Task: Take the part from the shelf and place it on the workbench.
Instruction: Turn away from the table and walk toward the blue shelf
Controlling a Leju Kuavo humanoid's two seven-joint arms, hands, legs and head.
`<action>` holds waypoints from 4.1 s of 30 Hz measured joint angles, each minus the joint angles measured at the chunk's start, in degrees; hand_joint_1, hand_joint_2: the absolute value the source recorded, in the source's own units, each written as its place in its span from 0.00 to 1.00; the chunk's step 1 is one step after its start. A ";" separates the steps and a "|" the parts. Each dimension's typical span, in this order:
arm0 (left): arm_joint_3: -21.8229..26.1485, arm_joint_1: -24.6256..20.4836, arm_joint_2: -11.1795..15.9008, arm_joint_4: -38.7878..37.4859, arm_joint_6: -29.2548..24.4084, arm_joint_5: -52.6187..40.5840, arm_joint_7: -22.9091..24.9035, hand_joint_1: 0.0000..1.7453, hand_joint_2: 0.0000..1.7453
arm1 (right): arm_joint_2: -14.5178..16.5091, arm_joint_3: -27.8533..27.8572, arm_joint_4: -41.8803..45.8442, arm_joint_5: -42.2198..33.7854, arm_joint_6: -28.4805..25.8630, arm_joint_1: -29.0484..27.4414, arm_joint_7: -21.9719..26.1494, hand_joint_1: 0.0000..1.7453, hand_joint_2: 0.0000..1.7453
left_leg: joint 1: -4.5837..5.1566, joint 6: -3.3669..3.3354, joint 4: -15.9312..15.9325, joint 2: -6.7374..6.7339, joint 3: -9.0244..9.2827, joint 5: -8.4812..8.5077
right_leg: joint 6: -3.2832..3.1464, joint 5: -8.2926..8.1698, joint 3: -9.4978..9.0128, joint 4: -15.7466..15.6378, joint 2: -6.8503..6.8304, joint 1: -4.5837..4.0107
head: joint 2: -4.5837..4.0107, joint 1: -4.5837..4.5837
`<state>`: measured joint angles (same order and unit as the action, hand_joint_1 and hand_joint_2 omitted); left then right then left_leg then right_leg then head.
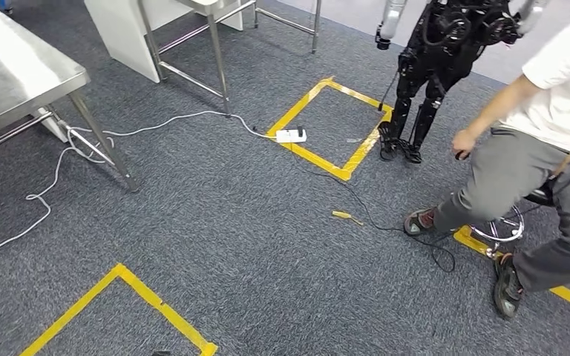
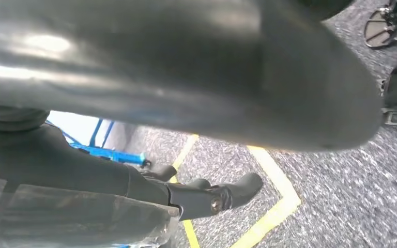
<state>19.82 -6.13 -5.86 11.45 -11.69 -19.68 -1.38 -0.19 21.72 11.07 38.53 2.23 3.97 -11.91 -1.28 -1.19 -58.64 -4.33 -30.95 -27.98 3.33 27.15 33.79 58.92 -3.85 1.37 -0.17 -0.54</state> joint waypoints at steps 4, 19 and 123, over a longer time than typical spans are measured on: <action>-1.52 -0.35 0.42 0.02 1.65 -1.31 1.34 0.00 0.00 | -0.17 0.83 -0.01 -0.60 0.87 0.03 0.04 0.00 0.00 | -0.09 1.75 0.02 -1.81 1.03 -0.98 | -1.90 -1.00 -0.58 -1.86 1.10 -0.40 | 0.00 0.25; -3.15 -0.64 1.54 0.02 2.61 -2.20 1.45 0.00 0.00 | 0.00 2.66 0.00 -1.64 1.20 -0.62 0.10 0.00 0.00 | -0.16 0.16 -0.54 7.16 -0.78 0.37 | -2.80 -1.80 -0.12 -1.59 10.87 -0.84 | 0.00 0.73; -3.72 -1.66 -0.91 0.05 1.36 -5.41 2.29 0.00 0.00 | 1.27 6.37 0.11 1.25 1.80 -0.40 -0.28 0.00 0.00 | 1.05 -0.66 1.73 -1.14 0.10 1.61 | 0.63 -0.61 -1.62 -1.39 -0.15 1.59 | 0.00 1.60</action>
<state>16.10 -7.79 -6.77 11.51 -10.33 -25.09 0.90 1.08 28.09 11.17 39.79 4.03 3.56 -12.19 -0.23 -1.86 -56.91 -5.47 -30.84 -26.37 3.97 26.54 32.17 57.53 -4.00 2.97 -0.17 1.06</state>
